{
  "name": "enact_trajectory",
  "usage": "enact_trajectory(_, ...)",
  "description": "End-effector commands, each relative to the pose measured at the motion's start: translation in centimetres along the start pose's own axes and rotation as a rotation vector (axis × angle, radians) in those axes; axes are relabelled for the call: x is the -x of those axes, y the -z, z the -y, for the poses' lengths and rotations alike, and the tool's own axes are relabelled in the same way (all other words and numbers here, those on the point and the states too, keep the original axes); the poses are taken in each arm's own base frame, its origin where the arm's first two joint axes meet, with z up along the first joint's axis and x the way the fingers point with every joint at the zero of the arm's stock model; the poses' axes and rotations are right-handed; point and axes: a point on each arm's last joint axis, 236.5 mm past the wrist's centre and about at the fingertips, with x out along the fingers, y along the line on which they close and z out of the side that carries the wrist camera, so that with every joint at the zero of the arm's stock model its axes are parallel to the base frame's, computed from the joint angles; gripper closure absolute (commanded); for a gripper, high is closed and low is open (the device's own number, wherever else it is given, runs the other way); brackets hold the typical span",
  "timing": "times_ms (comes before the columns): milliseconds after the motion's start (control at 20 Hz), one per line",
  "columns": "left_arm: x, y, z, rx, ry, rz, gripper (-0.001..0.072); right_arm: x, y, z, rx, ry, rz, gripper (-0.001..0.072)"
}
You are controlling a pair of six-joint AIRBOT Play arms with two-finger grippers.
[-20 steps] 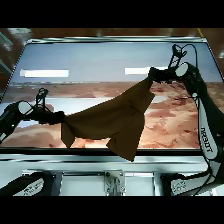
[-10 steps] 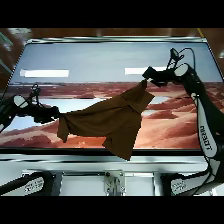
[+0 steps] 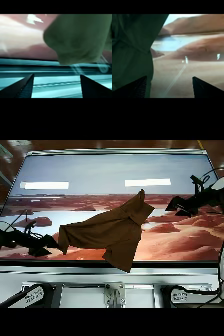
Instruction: Fold the shirts.
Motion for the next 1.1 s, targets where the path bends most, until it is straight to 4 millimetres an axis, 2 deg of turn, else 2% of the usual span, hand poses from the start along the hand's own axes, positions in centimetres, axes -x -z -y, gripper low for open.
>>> enact_trajectory(0,-2.8,0.2,2.5,0.082,0.206,0.061,-0.0013,-0.9,2.2,-0.7,-0.012,-0.089,-0.066,0.0034)
enact_trajectory(100,-3.2,-0.6,3.1,0.113,0.251,0.107,-0.0013,-1.5,1.7,-0.9,-0.012,-0.093,-0.045,0.0034)
enact_trajectory(400,-3.6,-1.9,2.8,0.125,0.235,0.169,-0.0012,-1.9,0.9,-0.8,-0.012,-0.089,-0.016,0.0034)
enact_trajectory(550,-4.3,-3.0,3.7,0.098,0.216,0.219,-0.0010,-1.9,0.9,-0.9,-0.010,-0.089,-0.018,0.0034)
enact_trajectory(600,-4.4,-3.6,4.1,0.114,0.220,0.244,0.0015,-1.9,0.9,-0.9,-0.009,-0.090,-0.019,0.0035)
enact_trajectory(650,-4.5,-4.0,4.3,0.137,0.218,0.262,0.0203,-2.0,1.0,-1.0,-0.003,-0.085,-0.023,0.0034)
enact_trajectory(700,-4.5,-4.3,4.4,0.142,0.214,0.272,0.0474,-2.3,1.2,-1.3,0.005,-0.082,-0.031,0.0034)
enact_trajectory(750,-4.5,-4.3,4.5,0.135,0.214,0.273,0.0610,-2.7,1.6,-1.3,0.008,-0.078,-0.046,0.0034)
enact_trajectory(800,-4.4,-4.2,4.5,0.135,0.216,0.268,0.0657,-3.5,2.4,-1.3,0.008,-0.076,-0.072,0.0034)
enact_trajectory(1050,-3.7,-2.2,5.0,-0.015,0.211,0.182,0.0664,-8.0,8.8,-1.7,-0.095,-0.155,-0.248,0.0034)
